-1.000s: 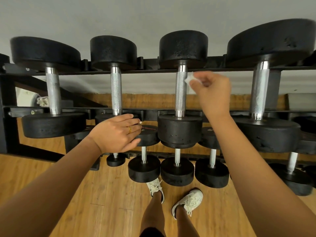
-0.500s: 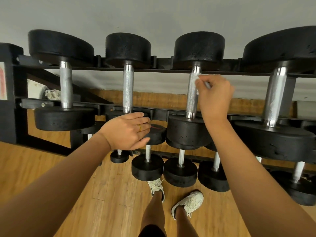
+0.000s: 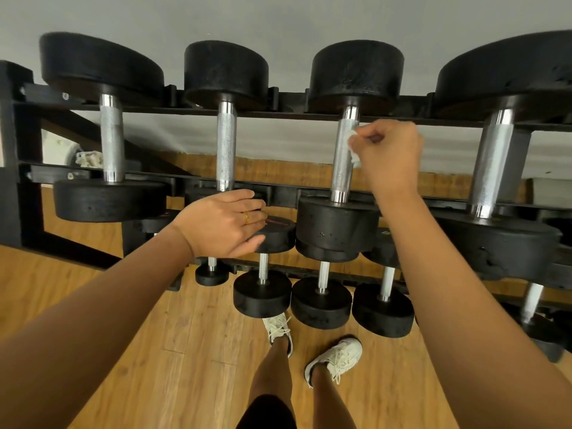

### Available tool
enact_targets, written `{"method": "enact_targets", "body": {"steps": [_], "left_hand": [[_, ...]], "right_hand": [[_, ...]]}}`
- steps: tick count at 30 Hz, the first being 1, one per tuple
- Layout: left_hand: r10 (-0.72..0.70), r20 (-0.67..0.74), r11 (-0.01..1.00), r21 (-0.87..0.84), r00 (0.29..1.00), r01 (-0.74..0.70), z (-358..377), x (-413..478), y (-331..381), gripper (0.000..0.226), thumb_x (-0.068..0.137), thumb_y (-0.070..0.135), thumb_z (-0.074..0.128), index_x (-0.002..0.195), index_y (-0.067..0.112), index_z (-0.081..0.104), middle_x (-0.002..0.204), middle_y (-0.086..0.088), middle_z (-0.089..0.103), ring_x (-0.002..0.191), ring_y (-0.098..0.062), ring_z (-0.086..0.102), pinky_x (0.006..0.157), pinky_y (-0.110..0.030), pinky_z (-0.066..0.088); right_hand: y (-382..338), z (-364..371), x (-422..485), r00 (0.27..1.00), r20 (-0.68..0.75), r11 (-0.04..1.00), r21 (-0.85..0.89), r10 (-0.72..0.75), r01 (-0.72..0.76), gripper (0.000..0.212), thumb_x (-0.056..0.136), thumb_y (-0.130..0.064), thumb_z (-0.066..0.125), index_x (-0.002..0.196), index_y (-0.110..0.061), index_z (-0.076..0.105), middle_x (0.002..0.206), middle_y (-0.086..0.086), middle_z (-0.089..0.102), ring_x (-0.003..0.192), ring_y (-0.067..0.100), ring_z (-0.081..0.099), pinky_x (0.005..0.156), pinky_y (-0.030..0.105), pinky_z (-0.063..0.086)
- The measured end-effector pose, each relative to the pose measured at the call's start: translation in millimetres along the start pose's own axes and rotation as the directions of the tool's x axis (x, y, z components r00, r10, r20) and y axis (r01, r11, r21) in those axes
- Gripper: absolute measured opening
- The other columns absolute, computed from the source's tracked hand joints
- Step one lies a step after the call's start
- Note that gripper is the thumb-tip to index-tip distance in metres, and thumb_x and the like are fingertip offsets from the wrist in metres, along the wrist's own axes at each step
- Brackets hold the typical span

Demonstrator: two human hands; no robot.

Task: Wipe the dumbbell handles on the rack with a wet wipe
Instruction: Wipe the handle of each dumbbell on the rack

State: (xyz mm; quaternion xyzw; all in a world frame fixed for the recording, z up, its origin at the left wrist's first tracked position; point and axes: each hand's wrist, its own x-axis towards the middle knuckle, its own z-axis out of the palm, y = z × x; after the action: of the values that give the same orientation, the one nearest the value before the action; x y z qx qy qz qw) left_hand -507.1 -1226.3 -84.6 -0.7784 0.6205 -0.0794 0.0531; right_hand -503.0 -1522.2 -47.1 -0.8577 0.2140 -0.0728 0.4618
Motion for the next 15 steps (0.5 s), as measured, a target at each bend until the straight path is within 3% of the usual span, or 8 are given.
{"method": "enact_targets", "body": {"steps": [4,11,15], "left_hand": [[-0.009,0.009,1.0,-0.006,1.0,0.009,0.7,-0.8,0.5,0.046,0.108,0.035,0.043,0.105,0.009,0.081,0.108,-0.008,0.078,0.113,-0.026,0.07,0.113,-0.042,0.042],[-0.013,-0.004,1.0,-0.005,1.0,0.013,1.7,-1.4,1.7,0.044,0.107,0.035,0.045,0.105,0.009,0.081,0.11,-0.008,0.078,0.114,-0.026,0.07,0.113,-0.042,0.043],[-0.021,0.001,1.0,-0.014,1.0,0.021,2.5,-1.5,2.1,0.045,0.108,0.036,0.045,0.105,0.009,0.081,0.11,-0.008,0.078,0.114,-0.026,0.07,0.112,-0.043,0.045]], "right_hand": [[14.5,-6.2,-36.2,0.99,0.143,0.995,-0.1,-0.005,0.019,0.012,0.091,-0.014,0.072,0.102,-0.012,0.076,0.101,-0.001,0.074,0.092,0.008,0.067,0.092,0.023,0.053],[15.9,-2.7,-39.9,0.996,0.09,0.996,-0.085,0.024,-0.016,0.009,0.089,-0.013,0.075,0.097,-0.01,0.078,0.096,-0.001,0.075,0.083,0.005,0.066,0.067,-0.002,0.04],[25.5,-8.5,-50.1,0.982,0.187,0.996,-0.085,0.025,-0.01,0.012,0.087,-0.013,0.077,0.099,-0.01,0.078,0.101,-0.002,0.075,0.087,0.005,0.068,0.079,0.006,0.045]]}}
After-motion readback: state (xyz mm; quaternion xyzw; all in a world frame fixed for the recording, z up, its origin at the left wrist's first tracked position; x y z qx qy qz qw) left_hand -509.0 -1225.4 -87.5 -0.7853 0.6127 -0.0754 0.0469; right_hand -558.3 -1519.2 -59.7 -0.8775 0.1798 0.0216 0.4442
